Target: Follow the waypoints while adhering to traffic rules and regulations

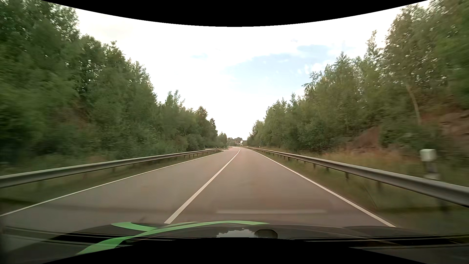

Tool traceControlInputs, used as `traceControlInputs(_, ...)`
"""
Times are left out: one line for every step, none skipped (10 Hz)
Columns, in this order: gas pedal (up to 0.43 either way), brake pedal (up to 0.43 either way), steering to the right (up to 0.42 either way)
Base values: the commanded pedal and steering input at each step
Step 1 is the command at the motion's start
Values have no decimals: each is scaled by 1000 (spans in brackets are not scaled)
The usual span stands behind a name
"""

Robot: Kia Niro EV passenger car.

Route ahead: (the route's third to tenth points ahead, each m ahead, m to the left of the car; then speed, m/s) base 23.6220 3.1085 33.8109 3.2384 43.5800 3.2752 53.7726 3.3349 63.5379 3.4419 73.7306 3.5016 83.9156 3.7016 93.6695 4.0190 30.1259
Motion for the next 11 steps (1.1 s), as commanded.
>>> traceControlInputs(350,0,-4)
traceControlInputs(350,0,-3)
traceControlInputs(350,0,-4)
traceControlInputs(350,0,-3)
traceControlInputs(350,0,-3)
traceControlInputs(350,0,-3)
traceControlInputs(331,0,-3)
traceControlInputs(311,0,-3)
traceControlInputs(311,0,-3)
traceControlInputs(311,0,-4)
traceControlInputs(319,0,-3)
